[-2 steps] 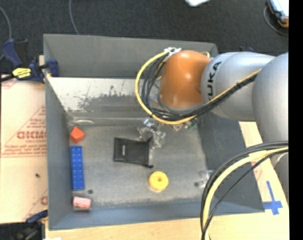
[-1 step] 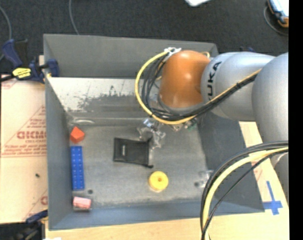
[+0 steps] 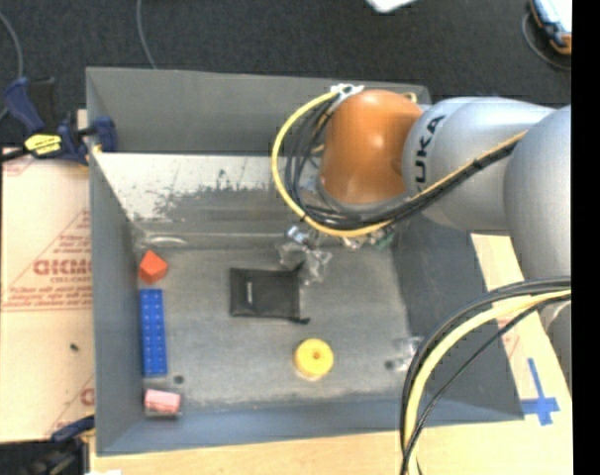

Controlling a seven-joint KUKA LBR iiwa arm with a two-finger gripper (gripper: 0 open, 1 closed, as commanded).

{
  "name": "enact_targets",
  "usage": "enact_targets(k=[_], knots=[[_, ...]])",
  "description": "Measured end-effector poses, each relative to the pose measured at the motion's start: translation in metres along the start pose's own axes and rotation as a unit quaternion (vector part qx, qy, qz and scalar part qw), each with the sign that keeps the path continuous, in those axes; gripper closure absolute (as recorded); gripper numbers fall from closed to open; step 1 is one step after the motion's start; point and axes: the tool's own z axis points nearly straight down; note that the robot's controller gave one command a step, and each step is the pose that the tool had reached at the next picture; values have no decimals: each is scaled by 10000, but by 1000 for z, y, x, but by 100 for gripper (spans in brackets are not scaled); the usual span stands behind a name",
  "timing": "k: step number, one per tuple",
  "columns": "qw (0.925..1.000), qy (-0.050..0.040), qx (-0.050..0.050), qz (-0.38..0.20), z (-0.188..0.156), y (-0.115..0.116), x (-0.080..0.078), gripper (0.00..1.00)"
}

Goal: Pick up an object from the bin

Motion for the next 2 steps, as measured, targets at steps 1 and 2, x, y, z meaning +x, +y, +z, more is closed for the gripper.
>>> enact_targets(k=[1,2], knots=[[10000,-15,-2,52,8,-3,-4,100],[10000,-25,3,86,8,28,-26,100]])
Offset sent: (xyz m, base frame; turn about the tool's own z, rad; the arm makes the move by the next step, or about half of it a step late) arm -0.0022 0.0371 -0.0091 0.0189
